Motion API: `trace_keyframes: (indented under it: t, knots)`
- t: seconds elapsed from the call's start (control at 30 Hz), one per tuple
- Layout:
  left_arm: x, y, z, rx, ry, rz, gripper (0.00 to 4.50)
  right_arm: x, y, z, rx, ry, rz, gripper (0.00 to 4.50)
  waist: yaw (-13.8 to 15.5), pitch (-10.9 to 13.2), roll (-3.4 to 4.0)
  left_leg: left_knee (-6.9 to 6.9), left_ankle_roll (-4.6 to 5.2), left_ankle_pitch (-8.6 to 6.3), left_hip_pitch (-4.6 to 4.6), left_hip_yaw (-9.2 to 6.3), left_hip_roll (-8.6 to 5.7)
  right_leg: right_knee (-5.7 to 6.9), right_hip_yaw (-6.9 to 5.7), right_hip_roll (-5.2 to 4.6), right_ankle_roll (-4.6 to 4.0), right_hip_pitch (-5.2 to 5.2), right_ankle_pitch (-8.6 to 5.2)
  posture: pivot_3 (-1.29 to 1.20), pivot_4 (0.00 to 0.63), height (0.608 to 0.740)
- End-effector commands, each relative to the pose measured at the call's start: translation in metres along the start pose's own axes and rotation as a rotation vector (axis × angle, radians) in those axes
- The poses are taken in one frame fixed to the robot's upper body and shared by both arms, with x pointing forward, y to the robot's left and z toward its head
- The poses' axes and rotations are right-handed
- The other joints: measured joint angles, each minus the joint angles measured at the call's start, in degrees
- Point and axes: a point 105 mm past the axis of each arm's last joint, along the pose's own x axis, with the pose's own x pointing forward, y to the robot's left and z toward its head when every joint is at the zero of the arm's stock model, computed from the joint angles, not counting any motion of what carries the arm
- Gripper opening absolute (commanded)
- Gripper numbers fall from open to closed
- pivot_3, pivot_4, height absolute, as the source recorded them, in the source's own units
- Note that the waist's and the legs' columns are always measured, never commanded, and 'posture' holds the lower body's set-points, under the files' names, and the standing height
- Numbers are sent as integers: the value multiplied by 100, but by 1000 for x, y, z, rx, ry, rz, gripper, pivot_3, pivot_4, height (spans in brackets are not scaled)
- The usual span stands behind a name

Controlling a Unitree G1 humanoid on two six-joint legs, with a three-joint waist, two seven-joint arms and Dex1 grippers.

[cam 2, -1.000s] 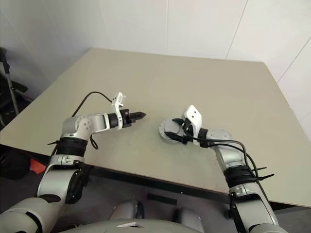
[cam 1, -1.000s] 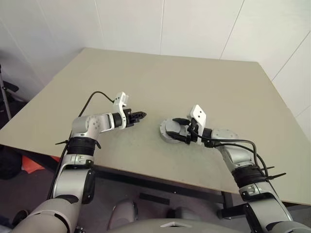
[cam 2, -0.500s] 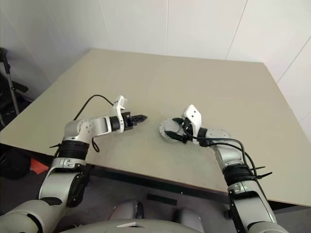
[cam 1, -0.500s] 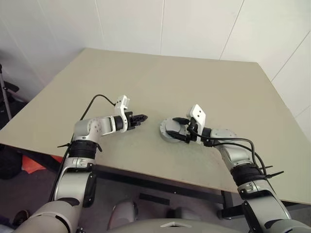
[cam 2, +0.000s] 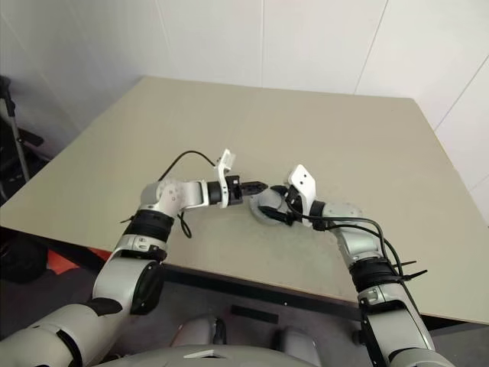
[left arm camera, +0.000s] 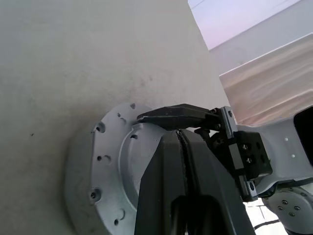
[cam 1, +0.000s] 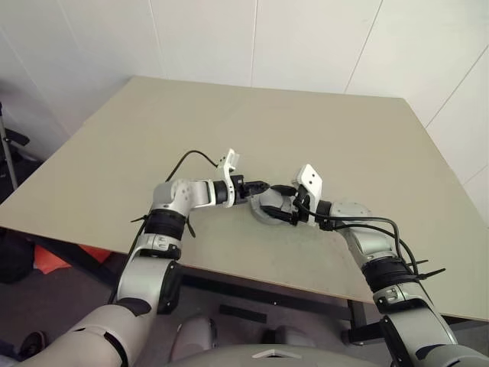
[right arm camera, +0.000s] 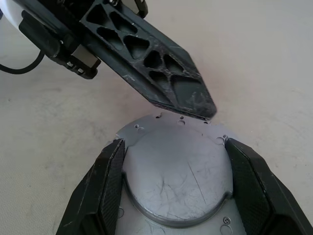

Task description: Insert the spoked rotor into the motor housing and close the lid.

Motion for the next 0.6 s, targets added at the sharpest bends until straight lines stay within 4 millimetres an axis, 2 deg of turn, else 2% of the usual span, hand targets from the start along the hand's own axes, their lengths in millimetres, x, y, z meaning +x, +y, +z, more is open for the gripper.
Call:
trace_keyframes:
  t: [0.03,0.1,0.17,0.5,0.57,0.6]
  knots:
    - [9,4,-4,-10,46,31,49,-5,0,-27,50,107,-34,3164,0,0,0,0,0,0,0,0,0,0,0,0,0,0,0,0,0,740]
    - [13,16,-15,-21,104,108,49,-5,-1,-25,49,101,-38,3164,-2,0,0,0,1,0,0,0,0,0,0,0,0,0,0,0,0,740]
    - [13,19,-18,-19,126,127,49,-4,-1,-24,49,98,-42,3164,3,0,-1,0,5,3,0,-1,1,0,-1,1,0,0,0,0,0,740]
    - [10,22,-17,-18,125,132,49,-4,-4,-22,73,87,-59,3164,1,0,0,-1,-1,0,10,-2,2,0,-1,0,1,7,-1,0,0,740]
    - [9,23,-17,-18,122,133,0,-4,-5,-20,83,82,-51,3902,0,0,0,-1,-2,0,10,-1,2,0,-1,0,1,7,-1,0,0,740]
    - [8,23,-16,-18,121,134,0,-4,-4,-19,82,84,-43,4134,1,0,0,-1,-1,0,10,-1,2,0,-1,0,1,7,-1,0,0,740]
